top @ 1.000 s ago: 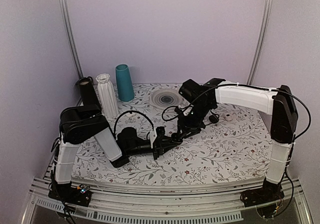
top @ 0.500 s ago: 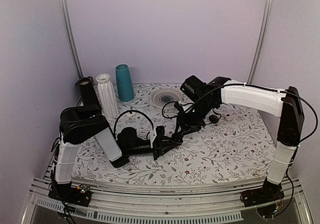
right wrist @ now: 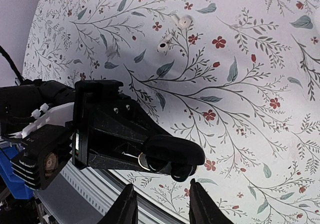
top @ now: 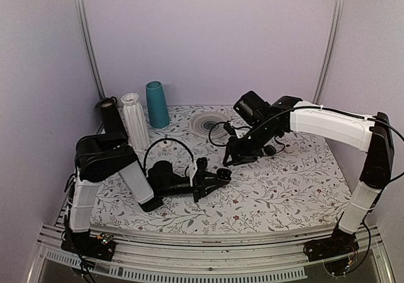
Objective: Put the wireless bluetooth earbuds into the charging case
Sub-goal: Place the right earbud in the right side groove of the charging case, then adjust the right earbud in the right side groove of the charging case.
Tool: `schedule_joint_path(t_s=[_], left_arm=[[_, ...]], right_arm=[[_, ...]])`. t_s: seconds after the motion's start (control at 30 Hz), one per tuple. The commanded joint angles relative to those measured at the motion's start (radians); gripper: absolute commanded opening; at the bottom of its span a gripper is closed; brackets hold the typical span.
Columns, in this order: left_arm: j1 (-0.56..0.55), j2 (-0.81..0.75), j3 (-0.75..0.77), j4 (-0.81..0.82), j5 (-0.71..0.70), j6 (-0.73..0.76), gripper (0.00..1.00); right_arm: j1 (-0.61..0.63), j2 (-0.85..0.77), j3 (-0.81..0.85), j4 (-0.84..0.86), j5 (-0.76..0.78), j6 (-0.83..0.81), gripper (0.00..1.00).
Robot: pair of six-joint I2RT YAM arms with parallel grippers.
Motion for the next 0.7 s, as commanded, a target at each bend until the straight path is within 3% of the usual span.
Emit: schedule_joint_path(t_s=[0.0,0.27,0.67], left_arm=[[0.004,-0.042,-0.021,0.245,0.016,-0.054,0.00],[0.007,-0.089,-0.056,0.293,0.012,-0.061,0.00],[0.023,-0.168,-0.036,0.207,0.021,-0.018,0.00]], right_arm=[[0.006,-0.097,-0.044,0.062,0.075,0.029,0.35],[0.068,-0.205,-0.114,0.219,0.268,0.134,0.33],[0.136,-0.202,-0.116,0.175,0.406,0.243,0.31]])
